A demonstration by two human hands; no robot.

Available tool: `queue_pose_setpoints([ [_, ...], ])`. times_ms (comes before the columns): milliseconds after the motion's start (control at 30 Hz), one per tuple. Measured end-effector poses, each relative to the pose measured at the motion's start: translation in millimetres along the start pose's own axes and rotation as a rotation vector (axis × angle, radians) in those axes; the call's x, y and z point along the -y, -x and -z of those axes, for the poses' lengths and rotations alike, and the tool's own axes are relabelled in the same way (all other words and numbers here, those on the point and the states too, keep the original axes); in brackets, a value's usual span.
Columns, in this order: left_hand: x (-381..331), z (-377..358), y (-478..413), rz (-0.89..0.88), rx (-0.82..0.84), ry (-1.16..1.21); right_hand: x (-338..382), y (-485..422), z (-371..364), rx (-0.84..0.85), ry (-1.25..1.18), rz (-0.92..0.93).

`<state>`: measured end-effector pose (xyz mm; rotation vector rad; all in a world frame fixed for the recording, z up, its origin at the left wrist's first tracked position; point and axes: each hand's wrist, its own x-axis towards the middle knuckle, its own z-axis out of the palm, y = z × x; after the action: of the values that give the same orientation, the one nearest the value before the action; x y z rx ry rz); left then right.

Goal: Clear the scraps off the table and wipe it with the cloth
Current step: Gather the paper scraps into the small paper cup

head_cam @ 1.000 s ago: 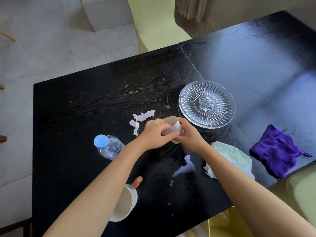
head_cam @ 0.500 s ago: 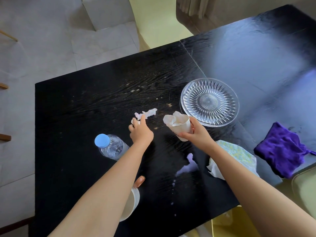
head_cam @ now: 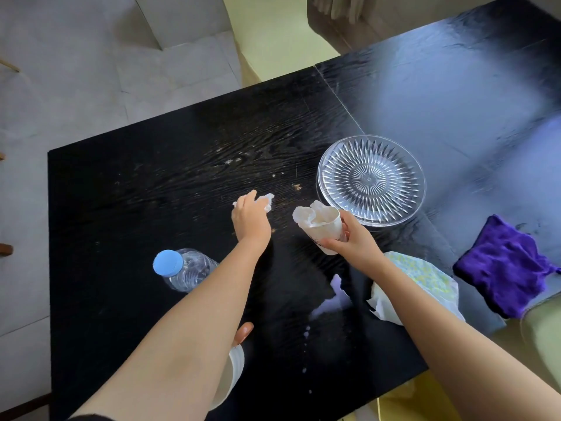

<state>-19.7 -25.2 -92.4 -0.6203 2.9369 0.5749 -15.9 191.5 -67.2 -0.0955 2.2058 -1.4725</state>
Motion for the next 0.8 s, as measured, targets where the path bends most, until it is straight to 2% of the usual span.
queue_pose_setpoints([
  [100,-0.5,-4.8,2.7,0.104,0.077,0.053,-0.4,2.5,4.7,0.010,0.010,0.003],
  [200,-8.1,4.5,6.6,0.265,0.088,0.289,-4.5,5.8,8.8,-0.009,0.020,-0.017],
  [400,-57.9,34.6,32.5,-0.121,0.085,0.620,-1.9,14.6,15.8,-0.068,0.032,-0.017],
  [567,-94.2,44.0,49.2,-0.393,0.282,0.489,6.3,27.4,31.3,-0.115,-0.004,0.018],
  [700,-116.0,53.5,63.7,-0.561,0.310,0.471,13.4,45.0,51.7,-0.202,-0.059,0.036],
  [800,-136.7,60.5,71.7,-0.678,0.335,0.348,18.4,56.5,68.2,-0.239,-0.075,0.059],
])
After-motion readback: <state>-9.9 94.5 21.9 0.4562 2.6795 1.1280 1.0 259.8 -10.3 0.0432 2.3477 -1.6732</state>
